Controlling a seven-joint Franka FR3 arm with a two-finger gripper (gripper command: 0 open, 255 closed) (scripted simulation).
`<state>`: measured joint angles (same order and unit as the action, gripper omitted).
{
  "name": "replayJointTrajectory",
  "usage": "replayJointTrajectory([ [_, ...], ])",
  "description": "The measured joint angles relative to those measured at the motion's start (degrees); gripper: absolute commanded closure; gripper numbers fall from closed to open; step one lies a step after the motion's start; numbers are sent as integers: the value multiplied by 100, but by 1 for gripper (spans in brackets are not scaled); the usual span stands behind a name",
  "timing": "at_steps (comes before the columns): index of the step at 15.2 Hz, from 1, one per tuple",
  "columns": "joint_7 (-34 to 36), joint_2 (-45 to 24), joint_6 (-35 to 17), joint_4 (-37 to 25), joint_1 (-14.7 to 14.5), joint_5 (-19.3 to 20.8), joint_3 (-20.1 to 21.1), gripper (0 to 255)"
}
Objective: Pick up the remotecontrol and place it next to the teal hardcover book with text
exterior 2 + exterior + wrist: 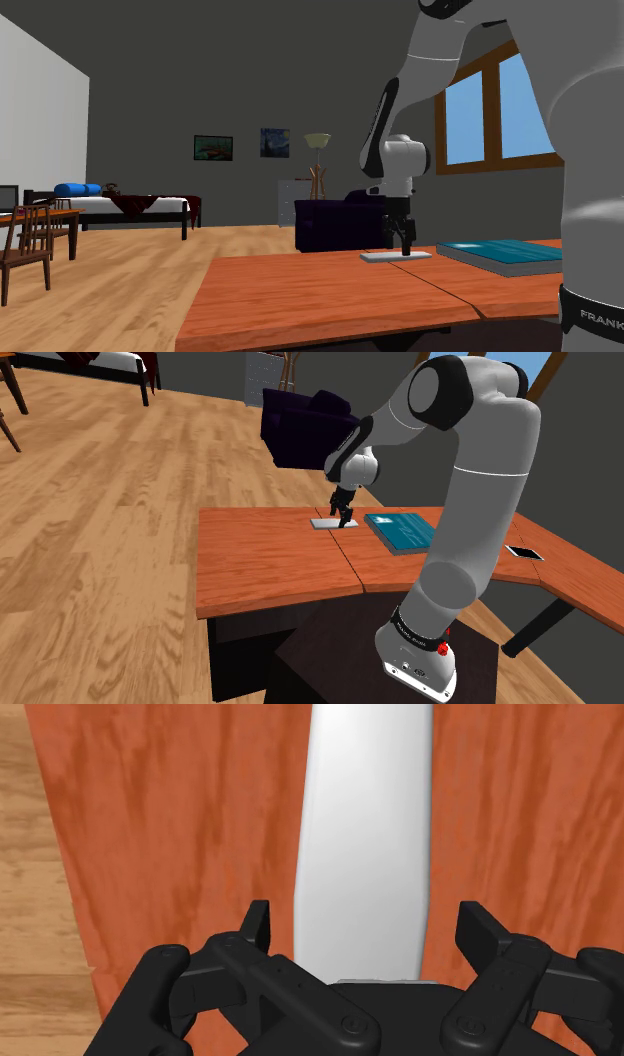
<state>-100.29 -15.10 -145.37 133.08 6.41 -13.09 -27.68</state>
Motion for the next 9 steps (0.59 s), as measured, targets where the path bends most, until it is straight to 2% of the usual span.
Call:
replayJointTrajectory([
  [1, 0, 0, 0, 0, 0, 0, 0, 0],
  [6, 335, 571, 526, -45, -144, 503, -226, 0],
  [9, 403, 643, 625, -82, -168, 577, -242, 0],
])
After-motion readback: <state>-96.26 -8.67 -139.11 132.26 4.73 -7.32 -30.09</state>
